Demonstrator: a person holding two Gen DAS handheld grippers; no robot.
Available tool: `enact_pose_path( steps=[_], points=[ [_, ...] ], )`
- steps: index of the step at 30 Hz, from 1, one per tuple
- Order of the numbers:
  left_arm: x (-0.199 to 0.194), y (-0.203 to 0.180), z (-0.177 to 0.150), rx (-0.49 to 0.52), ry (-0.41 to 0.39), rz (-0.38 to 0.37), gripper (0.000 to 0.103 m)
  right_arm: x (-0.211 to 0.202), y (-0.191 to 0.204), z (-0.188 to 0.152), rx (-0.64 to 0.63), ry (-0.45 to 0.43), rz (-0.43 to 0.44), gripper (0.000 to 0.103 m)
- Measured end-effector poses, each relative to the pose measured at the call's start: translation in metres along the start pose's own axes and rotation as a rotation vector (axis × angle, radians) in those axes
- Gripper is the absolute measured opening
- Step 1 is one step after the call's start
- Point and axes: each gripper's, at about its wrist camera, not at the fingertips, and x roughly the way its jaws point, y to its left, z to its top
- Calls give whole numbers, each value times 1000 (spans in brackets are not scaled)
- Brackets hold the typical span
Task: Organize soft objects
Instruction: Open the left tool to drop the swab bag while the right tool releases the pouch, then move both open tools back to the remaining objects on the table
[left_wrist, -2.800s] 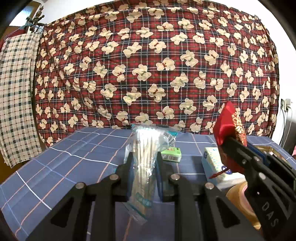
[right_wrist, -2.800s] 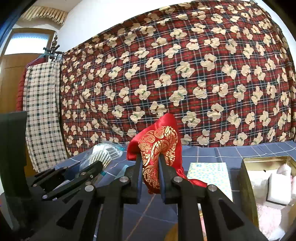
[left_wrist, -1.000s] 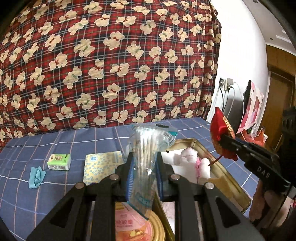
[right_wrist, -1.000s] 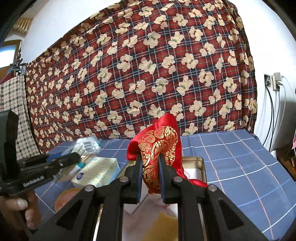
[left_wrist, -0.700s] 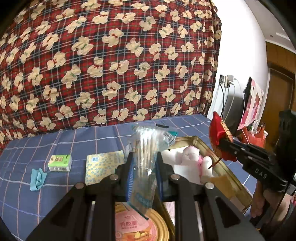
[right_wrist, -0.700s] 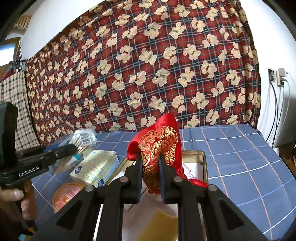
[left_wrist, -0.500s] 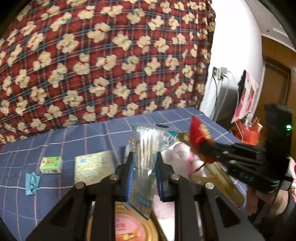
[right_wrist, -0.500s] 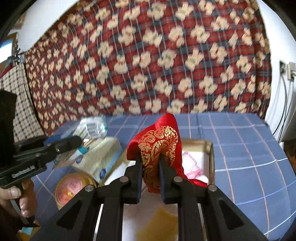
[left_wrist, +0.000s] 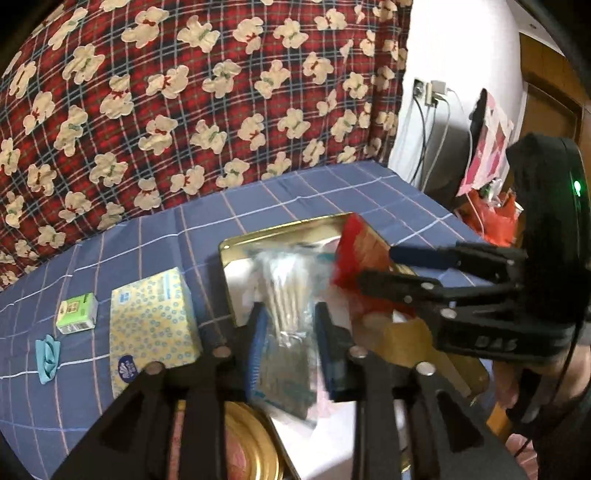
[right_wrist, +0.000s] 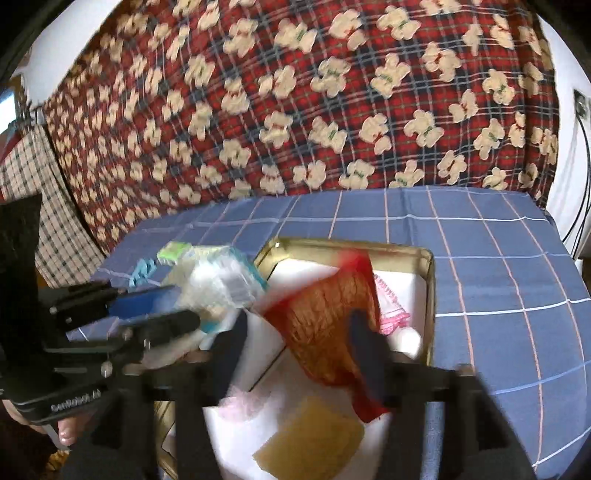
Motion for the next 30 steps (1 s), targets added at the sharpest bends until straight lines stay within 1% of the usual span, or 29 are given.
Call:
enact_pose_path(
  steps=[1,2,3,5,7,9,14,19,24,28,30],
  points=[
    [-3,-1,-1,4,-6,-10,55,-3,-3,0,16,-16,22,67],
    [-7,-2,-1,10,-22,-17,60,-5,-5,0,27,-23,30,67],
    [-14,-4,-2,18,-43,-8,65,-8,-6,0,37,-34,29,67],
    [-25,-5,-1,32,-81,-4,68,-15,-8,1,42,-52,31,68],
    [-37,-4,1,36,-107,-23,77,-20,-4,2,43,-59,36,70],
    [-48,-1,1,37,-126,-31,79,-24,1,2,29,-62,39,70],
    [-67,12,0,16,-150,-34,84,-28,31,-1,-48,-61,65,70],
    [-85,26,-2,9,-180,-14,85,-29,54,-1,-110,-61,76,71],
    [-101,42,-3,-11,-209,-1,87,-28,71,4,-117,-72,101,71],
    [-112,57,-6,-15,-238,14,94,-18,87,9,-131,-69,117,73],
    [-116,70,-10,-26,-254,30,96,-10,95,13,-130,-60,123,74]
  ],
)
